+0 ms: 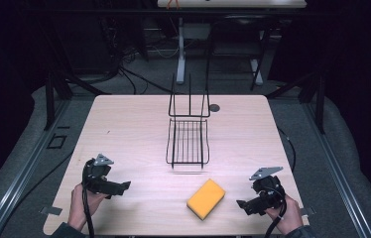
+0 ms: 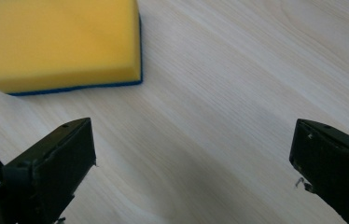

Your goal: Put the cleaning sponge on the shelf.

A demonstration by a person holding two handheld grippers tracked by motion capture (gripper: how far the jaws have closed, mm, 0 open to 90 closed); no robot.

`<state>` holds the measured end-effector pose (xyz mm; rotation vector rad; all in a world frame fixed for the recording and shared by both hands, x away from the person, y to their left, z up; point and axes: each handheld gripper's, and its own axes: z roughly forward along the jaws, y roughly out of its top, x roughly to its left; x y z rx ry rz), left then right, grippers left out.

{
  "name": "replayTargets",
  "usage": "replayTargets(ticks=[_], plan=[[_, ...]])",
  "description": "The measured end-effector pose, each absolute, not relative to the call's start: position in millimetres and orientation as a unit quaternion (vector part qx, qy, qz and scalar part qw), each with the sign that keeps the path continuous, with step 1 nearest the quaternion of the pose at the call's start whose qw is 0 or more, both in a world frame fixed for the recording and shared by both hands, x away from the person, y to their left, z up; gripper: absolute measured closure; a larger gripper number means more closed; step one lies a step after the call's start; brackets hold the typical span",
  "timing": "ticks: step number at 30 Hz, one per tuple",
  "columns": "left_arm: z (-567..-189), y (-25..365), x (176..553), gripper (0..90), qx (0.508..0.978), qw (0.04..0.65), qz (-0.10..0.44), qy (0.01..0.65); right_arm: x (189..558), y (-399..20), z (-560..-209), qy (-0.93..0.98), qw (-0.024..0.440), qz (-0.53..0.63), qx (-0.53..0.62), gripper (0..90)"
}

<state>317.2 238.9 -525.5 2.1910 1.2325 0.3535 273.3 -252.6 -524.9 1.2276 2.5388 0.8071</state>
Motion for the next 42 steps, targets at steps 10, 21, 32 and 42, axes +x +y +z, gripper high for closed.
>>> replayTargets(ticks=[10,21,32,42], plan=[[-527,237,318,0.1,0.829,0.294,0.129,0.458,277,-221,-520,0.869,0.075,0.296,0.390,0.0],[-528,235,318,0.1,0.830,0.292,0.126,0.458,281,-184,-520,0.885,0.059,0.291,0.360,0.0],[-528,236,319,0.1,0.831,0.292,0.121,0.458,283,-153,-524,0.896,0.064,0.263,0.352,0.0],[-529,235,319,0.1,0.831,0.292,0.117,0.458,294,-145,-530,0.903,0.053,0.246,0.349,0.0]])
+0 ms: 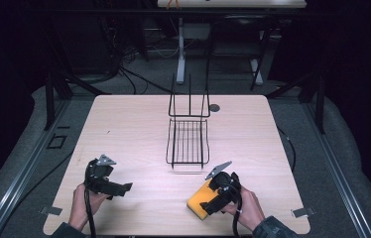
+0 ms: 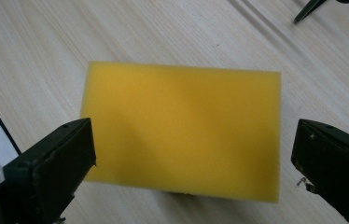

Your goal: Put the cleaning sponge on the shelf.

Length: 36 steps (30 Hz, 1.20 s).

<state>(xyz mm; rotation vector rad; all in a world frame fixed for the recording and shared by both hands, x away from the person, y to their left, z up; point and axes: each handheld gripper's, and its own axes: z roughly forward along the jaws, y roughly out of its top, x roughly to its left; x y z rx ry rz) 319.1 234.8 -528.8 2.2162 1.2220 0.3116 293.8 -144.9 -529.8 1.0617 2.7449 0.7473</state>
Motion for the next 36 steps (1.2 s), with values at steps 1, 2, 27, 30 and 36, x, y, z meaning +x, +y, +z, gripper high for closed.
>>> replayTargets(ticks=[1,2,27,30,36], plan=[[-529,235,319,0.2,0.831,0.292,0.116,0.459,294,-144,-529,0.903,0.053,0.245,0.348,0.0],[-529,235,319,0.1,0.832,0.291,0.117,0.458,294,-143,-529,0.904,0.053,0.246,0.346,0.0],[-530,233,319,0.2,0.836,0.287,0.113,0.453,310,-135,-528,0.907,0.044,0.238,0.343,0.0],[-530,233,319,0.2,0.837,0.286,0.110,0.453,312,-135,-532,0.909,0.037,0.228,0.347,1.2],[-531,233,319,0.2,0.836,0.285,0.112,0.456,314,-138,-538,0.910,0.026,0.211,0.355,16.4]])
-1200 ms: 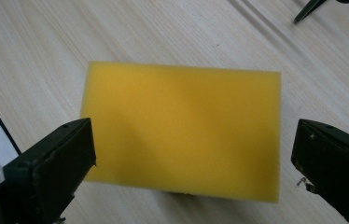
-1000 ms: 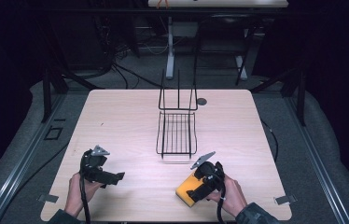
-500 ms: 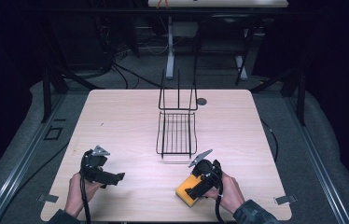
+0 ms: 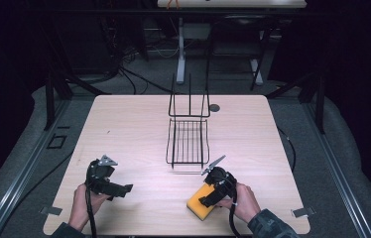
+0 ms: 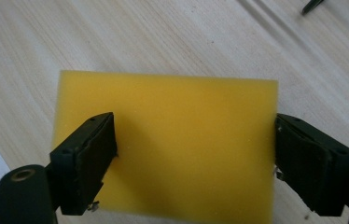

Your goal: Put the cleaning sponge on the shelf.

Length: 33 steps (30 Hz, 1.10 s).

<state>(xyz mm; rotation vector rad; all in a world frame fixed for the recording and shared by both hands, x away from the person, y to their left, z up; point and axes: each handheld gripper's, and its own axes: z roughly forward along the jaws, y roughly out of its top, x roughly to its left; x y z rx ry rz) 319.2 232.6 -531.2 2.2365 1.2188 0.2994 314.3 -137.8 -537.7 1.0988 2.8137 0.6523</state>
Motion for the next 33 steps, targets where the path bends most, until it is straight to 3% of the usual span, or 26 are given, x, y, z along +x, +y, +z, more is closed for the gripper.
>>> replayTargets(ticks=[12,23,25,33], plan=[[-531,232,319,0.3,0.840,0.279,0.109,0.452,312,-143,-540,0.905,0.018,0.215,0.367,39.6],[-532,232,319,0.5,0.842,0.277,0.108,0.451,313,-149,-537,0.896,0.013,0.234,0.377,51.4],[-532,232,319,0.5,0.840,0.279,0.109,0.452,313,-153,-535,0.894,0.012,0.241,0.378,58.8],[-532,231,319,0.5,0.843,0.277,0.108,0.449,314,-158,-534,0.891,0.015,0.246,0.381,63.2]])
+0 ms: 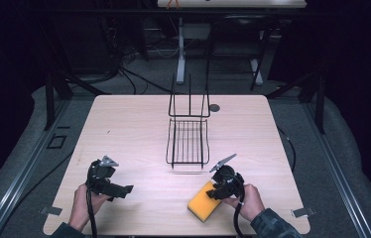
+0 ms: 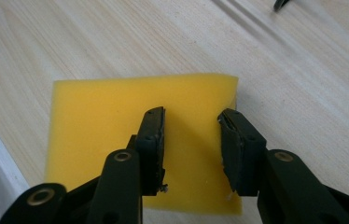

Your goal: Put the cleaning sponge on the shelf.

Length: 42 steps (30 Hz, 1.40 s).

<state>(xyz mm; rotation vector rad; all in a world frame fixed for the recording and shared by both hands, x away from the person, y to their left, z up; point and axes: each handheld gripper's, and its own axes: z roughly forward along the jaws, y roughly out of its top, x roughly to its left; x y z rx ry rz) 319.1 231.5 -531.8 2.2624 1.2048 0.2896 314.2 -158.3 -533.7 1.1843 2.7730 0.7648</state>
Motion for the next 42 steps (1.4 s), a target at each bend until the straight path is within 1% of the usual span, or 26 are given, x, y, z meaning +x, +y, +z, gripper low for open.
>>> replayTargets(ticks=[6,7,8,12,20,24,27,42], plan=[[-532,232,319,0.5,0.843,0.278,0.107,0.448,315,-160,-533,0.889,0.018,0.249,0.383,67.8],[-532,232,319,0.5,0.843,0.278,0.107,0.448,315,-161,-533,0.886,0.016,0.252,0.388,69.9],[-532,232,319,0.5,0.843,0.278,0.107,0.448,315,-161,-533,0.886,0.016,0.252,0.388,69.9],[-532,232,319,0.6,0.843,0.278,0.106,0.448,315,-163,-532,0.884,0.017,0.256,0.391,74.7],[-532,232,319,0.4,0.842,0.281,0.105,0.449,314,-167,-523,0.875,0.022,0.279,0.395,80.1],[-532,232,319,0.4,0.842,0.281,0.106,0.448,312,-169,-517,0.872,0.028,0.292,0.392,81.3],[-531,232,319,0.3,0.841,0.283,0.105,0.448,311,-172,-510,0.867,0.041,0.312,0.385,82.3],[-532,231,319,0.3,0.843,0.284,0.104,0.445,308,-176,-494,0.856,0.067,0.343,0.380,82.4]])
